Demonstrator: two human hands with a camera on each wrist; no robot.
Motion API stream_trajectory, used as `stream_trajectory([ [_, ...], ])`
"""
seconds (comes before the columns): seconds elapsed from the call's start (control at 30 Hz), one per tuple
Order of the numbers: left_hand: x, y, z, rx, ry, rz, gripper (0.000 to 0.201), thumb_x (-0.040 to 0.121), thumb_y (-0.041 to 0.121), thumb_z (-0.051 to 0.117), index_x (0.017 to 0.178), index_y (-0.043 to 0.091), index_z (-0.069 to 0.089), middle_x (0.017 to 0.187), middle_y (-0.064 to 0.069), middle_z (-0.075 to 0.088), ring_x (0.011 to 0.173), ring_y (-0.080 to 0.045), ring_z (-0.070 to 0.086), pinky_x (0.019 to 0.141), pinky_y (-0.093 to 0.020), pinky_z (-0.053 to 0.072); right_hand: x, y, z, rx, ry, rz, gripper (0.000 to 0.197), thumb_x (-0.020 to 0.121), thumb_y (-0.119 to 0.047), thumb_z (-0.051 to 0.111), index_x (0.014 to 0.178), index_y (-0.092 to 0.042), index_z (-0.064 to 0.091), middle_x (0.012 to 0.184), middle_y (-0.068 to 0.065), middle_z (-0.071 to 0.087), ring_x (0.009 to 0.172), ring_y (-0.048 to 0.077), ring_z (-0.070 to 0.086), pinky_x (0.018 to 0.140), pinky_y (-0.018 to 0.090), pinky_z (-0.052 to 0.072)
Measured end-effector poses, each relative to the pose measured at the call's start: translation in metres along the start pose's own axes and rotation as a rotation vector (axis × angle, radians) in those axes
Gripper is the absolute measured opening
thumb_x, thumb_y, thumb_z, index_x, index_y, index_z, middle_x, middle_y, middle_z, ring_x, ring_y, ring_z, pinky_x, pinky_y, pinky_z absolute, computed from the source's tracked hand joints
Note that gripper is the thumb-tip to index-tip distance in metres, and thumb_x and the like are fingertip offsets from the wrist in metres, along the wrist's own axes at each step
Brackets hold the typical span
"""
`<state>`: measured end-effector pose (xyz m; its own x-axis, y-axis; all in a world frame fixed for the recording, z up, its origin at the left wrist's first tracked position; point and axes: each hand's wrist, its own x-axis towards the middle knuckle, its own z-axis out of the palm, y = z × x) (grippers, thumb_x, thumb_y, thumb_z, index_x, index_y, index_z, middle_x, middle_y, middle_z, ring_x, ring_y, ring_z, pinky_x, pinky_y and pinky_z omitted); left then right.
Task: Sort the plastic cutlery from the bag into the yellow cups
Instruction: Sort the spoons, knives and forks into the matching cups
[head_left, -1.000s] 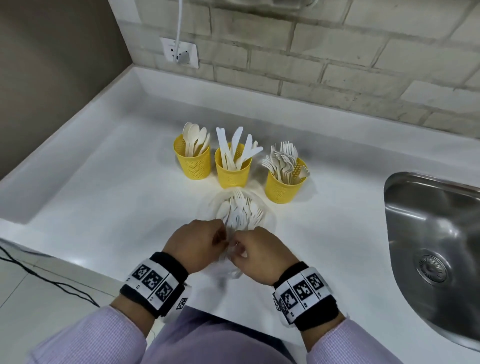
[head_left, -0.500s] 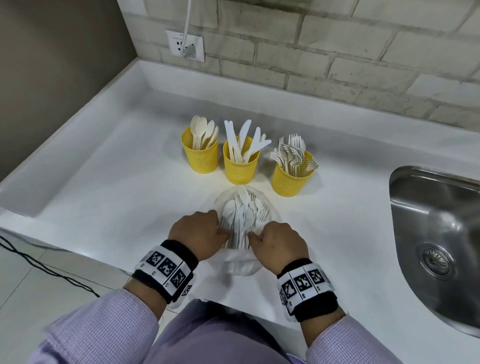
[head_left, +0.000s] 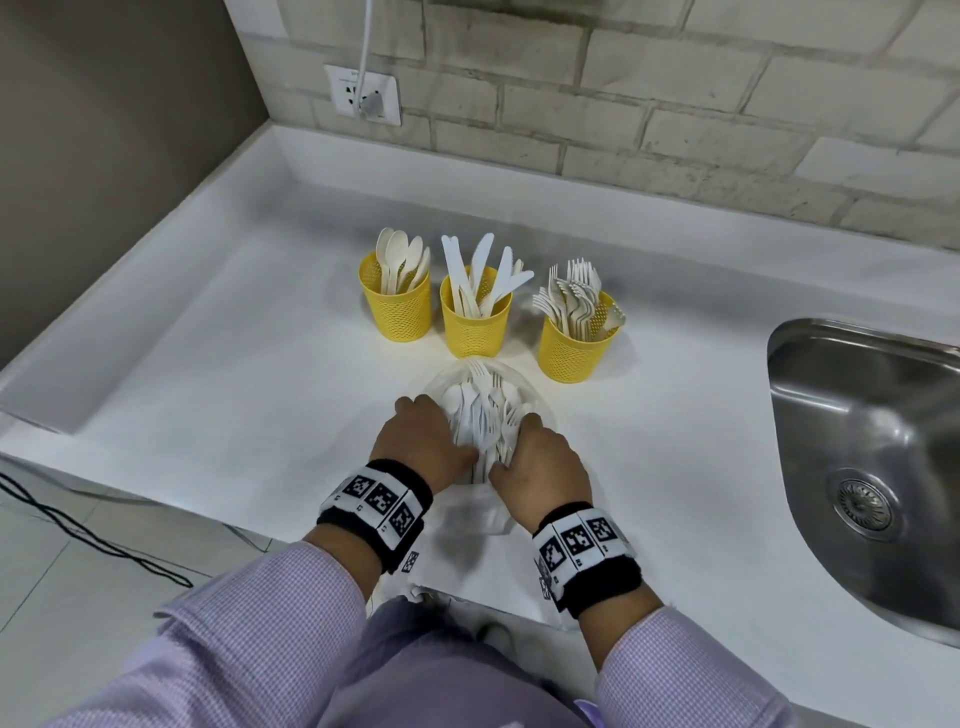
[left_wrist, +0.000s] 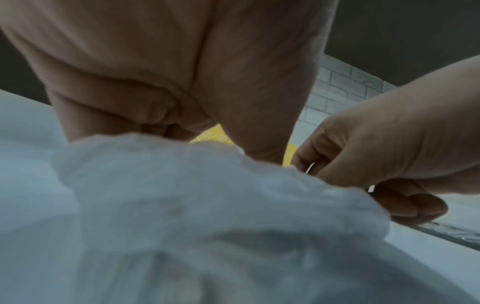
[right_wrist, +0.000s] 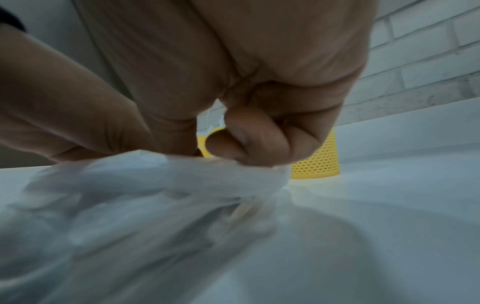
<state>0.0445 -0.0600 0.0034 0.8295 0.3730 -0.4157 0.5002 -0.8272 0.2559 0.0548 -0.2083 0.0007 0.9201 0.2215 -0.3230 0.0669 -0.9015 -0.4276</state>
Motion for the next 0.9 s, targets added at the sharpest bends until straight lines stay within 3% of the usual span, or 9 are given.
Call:
stream_trajectory([
  [0.13, 0.000, 0.004, -0.001, -0.021, -0.020, -0.034, 0.072, 0.079, 0.043, 0.079, 0.128, 0.004, 0.044, 0.128, -0.014, 0.041, 0.109, -0.037, 0.063, 0.075, -0.033, 0.043, -0.005, -0.008, 0.008, -0.014, 0.038, -0.063, 0.041, 0.091, -0.029, 0.064, 0.122, -0.008, 0.047, 0.118, 0.012, 0.058, 0.108, 0.038, 0.062, 0.075, 0.039, 0.049],
  [0.27, 0.003, 0.002, -0.001, 0.014, -0.018, -0.043, 0.081, 0.079, 0.050, 0.078, 0.134, 0.004, 0.040, 0.133, -0.017, 0.045, 0.119, -0.038, 0.058, 0.090, -0.040, 0.049, -0.003, -0.012, 0.010, -0.021, 0.050, -0.053, 0.042, 0.092, -0.030, 0.066, 0.122, -0.005, 0.051, 0.126, 0.014, 0.048, 0.114, 0.037, 0.057, 0.082, 0.042, 0.052],
  [0.33, 0.003, 0.003, -0.001, 0.021, -0.020, -0.034, 0.081, 0.078, 0.050, 0.079, 0.134, 0.004, 0.041, 0.134, -0.017, 0.050, 0.122, -0.036, 0.058, 0.095, -0.039, 0.048, -0.002, -0.013, 0.009, -0.025, 0.039, -0.044, 0.046, 0.093, -0.034, 0.066, 0.125, -0.006, 0.048, 0.125, 0.014, 0.050, 0.113, 0.037, 0.059, 0.081, 0.042, 0.051],
  [0.47, 0.003, 0.005, -0.002, 0.015, -0.013, -0.010, 0.077, 0.075, 0.047, 0.081, 0.130, 0.005, 0.046, 0.129, -0.013, 0.060, 0.119, -0.031, 0.061, 0.091, -0.035, 0.049, 0.004, -0.016, 0.008, -0.018, 0.007, -0.040, 0.052, 0.094, -0.033, 0.065, 0.130, -0.005, 0.041, 0.124, 0.015, 0.055, 0.112, 0.038, 0.062, 0.079, 0.040, 0.049],
  [0.7, 0.002, 0.000, -0.002, -0.056, -0.008, -0.031, 0.068, 0.081, 0.043, 0.076, 0.129, 0.006, 0.045, 0.129, -0.014, 0.061, 0.118, -0.035, 0.062, 0.089, -0.035, 0.047, 0.010, -0.017, 0.004, 0.137, -0.060, 0.000, 0.063, 0.086, -0.021, 0.071, 0.135, -0.002, 0.036, 0.128, 0.020, 0.057, 0.116, 0.041, 0.060, 0.085, 0.037, 0.048],
  [0.9, -0.001, -0.004, 0.004, -0.076, 0.014, -0.045, 0.063, 0.087, 0.044, 0.066, 0.131, 0.006, 0.043, 0.130, -0.015, 0.045, 0.117, -0.040, 0.058, 0.092, -0.040, 0.047, 0.007, -0.014, 0.007, 0.255, -0.010, 0.019, 0.058, 0.084, -0.027, 0.074, 0.127, -0.003, 0.042, 0.123, 0.016, 0.061, 0.114, 0.038, 0.061, 0.083, 0.035, 0.047],
])
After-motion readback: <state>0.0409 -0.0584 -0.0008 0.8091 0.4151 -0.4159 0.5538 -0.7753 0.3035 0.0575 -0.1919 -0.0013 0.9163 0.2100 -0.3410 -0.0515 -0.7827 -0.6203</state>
